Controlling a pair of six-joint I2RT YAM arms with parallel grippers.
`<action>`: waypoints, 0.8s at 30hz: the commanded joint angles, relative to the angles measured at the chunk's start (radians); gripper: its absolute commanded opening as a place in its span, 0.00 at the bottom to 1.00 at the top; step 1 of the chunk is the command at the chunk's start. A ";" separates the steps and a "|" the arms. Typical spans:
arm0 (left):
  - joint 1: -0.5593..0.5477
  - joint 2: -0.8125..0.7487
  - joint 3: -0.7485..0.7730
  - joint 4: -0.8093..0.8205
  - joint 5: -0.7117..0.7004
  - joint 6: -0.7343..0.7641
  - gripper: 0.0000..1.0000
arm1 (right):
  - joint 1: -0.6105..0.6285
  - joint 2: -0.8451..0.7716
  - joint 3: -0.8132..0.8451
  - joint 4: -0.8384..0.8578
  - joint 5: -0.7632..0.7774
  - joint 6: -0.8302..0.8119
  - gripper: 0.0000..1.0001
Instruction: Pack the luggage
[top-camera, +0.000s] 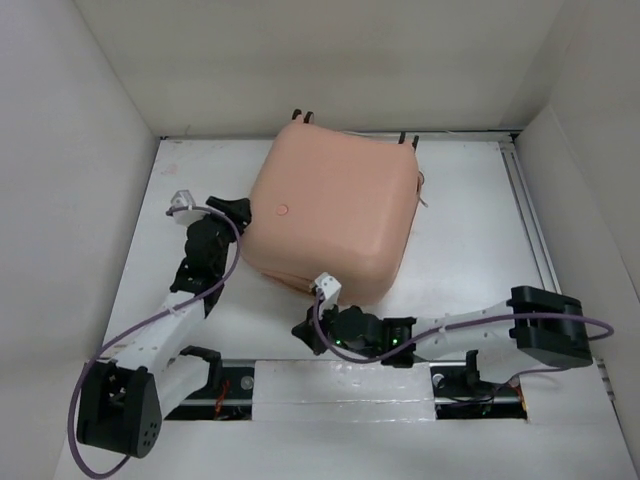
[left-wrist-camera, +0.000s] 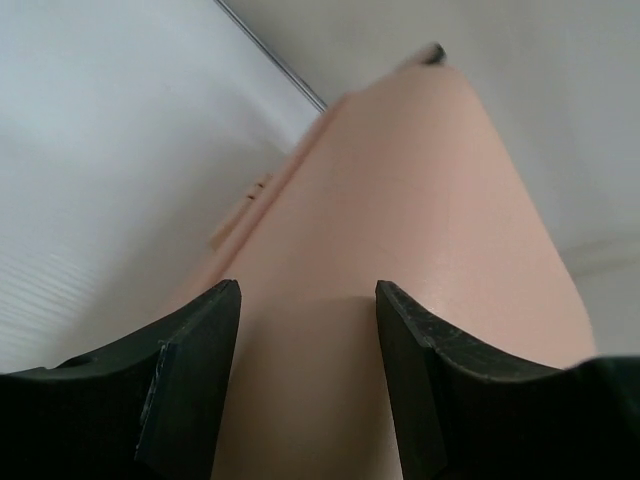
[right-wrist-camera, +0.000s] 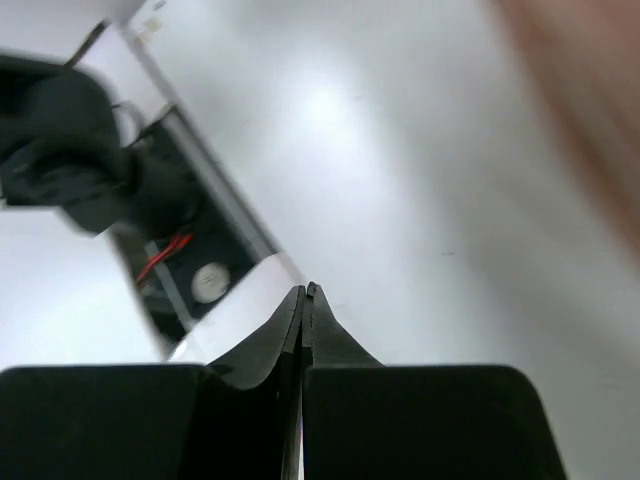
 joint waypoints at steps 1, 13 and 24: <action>-0.134 0.035 -0.023 -0.067 0.273 -0.078 0.51 | 0.037 0.003 0.060 0.075 -0.064 -0.018 0.00; -0.134 -0.125 -0.055 -0.124 0.215 -0.075 0.51 | -0.035 -0.453 -0.101 -0.380 0.195 0.064 0.02; -0.143 -0.245 -0.133 -0.120 0.152 -0.025 0.52 | -0.035 -0.829 -0.372 -0.525 0.413 0.371 0.41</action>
